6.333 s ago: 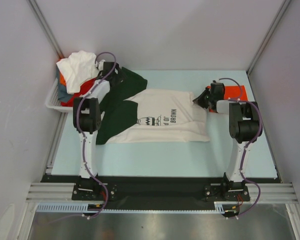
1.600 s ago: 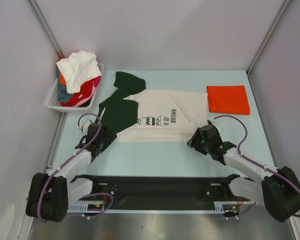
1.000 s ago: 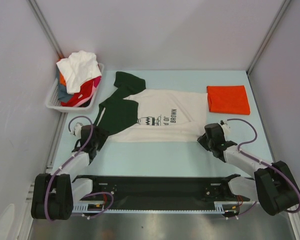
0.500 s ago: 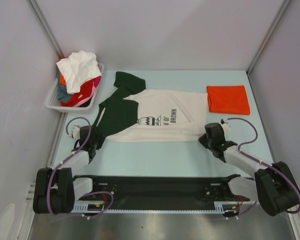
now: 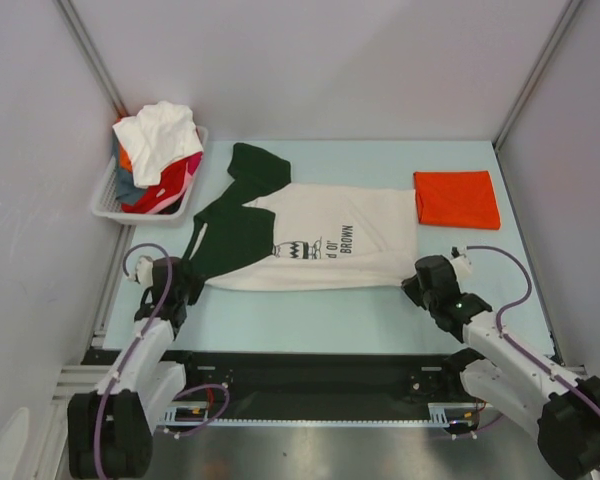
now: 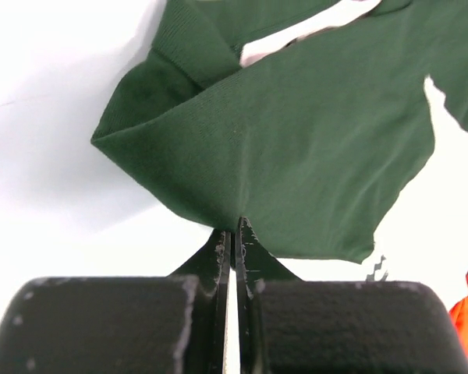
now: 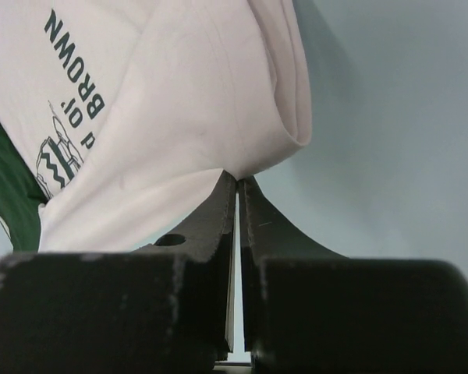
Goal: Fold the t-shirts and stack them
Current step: Fold the tshirt
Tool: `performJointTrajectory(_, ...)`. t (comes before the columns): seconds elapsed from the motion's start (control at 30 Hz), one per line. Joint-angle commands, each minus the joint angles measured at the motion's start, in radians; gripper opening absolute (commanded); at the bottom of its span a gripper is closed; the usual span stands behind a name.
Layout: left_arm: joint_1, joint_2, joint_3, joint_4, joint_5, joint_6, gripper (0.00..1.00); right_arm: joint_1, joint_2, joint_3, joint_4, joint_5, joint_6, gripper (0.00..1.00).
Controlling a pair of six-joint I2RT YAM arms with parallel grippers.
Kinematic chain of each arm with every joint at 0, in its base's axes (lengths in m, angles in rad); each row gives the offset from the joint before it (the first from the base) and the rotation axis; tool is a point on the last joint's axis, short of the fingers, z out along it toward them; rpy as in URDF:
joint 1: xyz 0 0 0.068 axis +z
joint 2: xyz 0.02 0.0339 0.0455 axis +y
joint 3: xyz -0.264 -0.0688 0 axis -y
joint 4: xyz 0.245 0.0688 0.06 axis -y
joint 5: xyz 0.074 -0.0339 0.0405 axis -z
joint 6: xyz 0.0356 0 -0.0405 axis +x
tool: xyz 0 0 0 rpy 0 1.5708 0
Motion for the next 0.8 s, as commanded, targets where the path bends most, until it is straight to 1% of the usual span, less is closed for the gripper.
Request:
performJointTrajectory(0.0,0.011,-0.127,0.024,-0.179,-0.072,0.005,0.00,0.016,-0.066,-0.007,-0.228,0.058,0.111,0.00)
performJointTrajectory(0.1,0.011,-0.200,0.019,-0.255,-0.089,-0.005,0.01,0.037,-0.092,0.004,-0.339,0.010,0.170,0.00)
performJointTrajectory(0.2,0.011,-0.240,0.022,-0.316,-0.106,-0.008,0.01,0.084,-0.094,0.024,-0.428,-0.004,0.215,0.00)
performJointTrajectory(0.23,0.011,-0.268,0.020,-0.342,-0.119,-0.009,0.04,0.103,-0.094,0.036,-0.473,-0.002,0.227,0.00)
performJointTrajectory(0.27,0.011,-0.277,0.019,-0.347,-0.122,-0.008,0.12,0.133,-0.094,0.054,-0.490,0.002,0.247,0.12)
performJointTrajectory(0.3,0.011,-0.285,0.011,-0.347,-0.124,-0.005,0.26,0.150,-0.095,0.068,-0.498,0.011,0.253,0.20)
performJointTrajectory(0.33,0.011,-0.294,0.008,-0.347,-0.116,0.000,0.63,0.164,-0.092,0.083,-0.507,0.018,0.247,0.30)
performJointTrajectory(0.37,0.011,-0.305,0.010,-0.345,-0.110,0.018,0.78,0.177,-0.089,0.103,-0.547,0.034,0.250,0.44)
performJointTrajectory(0.4,0.011,-0.311,0.019,-0.347,-0.106,0.030,0.89,0.199,-0.083,0.152,-0.566,0.079,0.250,0.49)
performJointTrajectory(0.43,0.011,-0.319,0.025,-0.350,-0.104,0.040,0.97,0.209,-0.074,0.172,-0.579,0.102,0.229,0.51)
performJointTrajectory(0.47,0.011,-0.332,0.034,-0.351,-0.106,0.063,0.99,0.213,-0.068,0.195,-0.592,0.145,0.209,0.54)
performJointTrajectory(0.5,0.011,-0.336,0.054,-0.350,-0.109,0.073,1.00,0.212,-0.062,0.224,-0.583,0.163,0.174,0.54)
performJointTrajectory(0.53,0.011,-0.334,0.068,-0.323,-0.107,0.116,1.00,0.213,-0.040,0.235,-0.536,0.177,0.131,0.52)
performJointTrajectory(0.57,0.011,-0.328,0.080,-0.298,-0.078,0.148,1.00,0.212,-0.026,0.246,-0.511,0.191,0.036,0.49)
performJointTrajectory(0.63,0.007,-0.265,0.134,-0.273,-0.046,0.191,1.00,0.180,0.010,0.293,-0.468,0.205,-0.061,0.42)
performJointTrajectory(0.67,0.005,-0.236,0.152,-0.250,-0.008,0.233,1.00,0.160,0.058,0.313,-0.443,0.188,-0.134,0.38)
performJointTrajectory(0.7,-0.010,-0.171,0.187,-0.238,0.002,0.248,1.00,0.128,0.087,0.336,-0.439,0.174,-0.161,0.37)
performJointTrajectory(0.73,-0.023,-0.138,0.203,-0.232,-0.001,0.254,1.00,0.059,0.110,0.356,-0.428,0.145,-0.206,0.37)
performJointTrajectory(0.77,-0.030,-0.109,0.218,-0.217,-0.006,0.259,1.00,0.013,0.154,0.384,-0.390,0.058,-0.277,0.36)
